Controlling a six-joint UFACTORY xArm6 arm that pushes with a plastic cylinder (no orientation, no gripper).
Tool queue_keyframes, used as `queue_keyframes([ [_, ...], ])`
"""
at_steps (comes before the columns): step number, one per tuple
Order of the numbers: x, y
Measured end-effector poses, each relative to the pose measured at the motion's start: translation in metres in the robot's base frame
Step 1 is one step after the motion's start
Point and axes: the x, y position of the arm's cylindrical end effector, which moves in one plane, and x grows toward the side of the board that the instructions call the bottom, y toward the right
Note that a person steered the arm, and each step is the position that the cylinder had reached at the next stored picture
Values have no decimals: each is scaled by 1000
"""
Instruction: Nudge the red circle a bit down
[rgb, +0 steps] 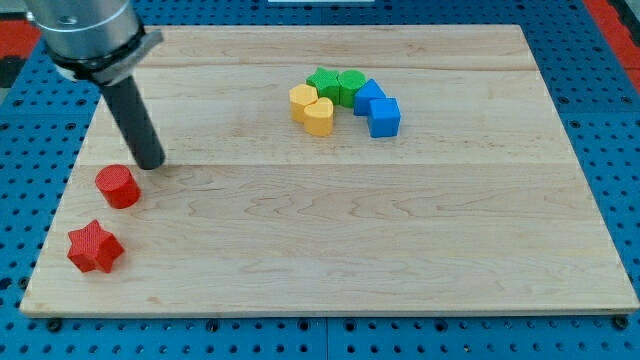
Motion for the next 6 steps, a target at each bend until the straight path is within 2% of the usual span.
queue_keyframes([
  [1,30,-16],
  [3,-3,-2],
  [6,33,-8],
])
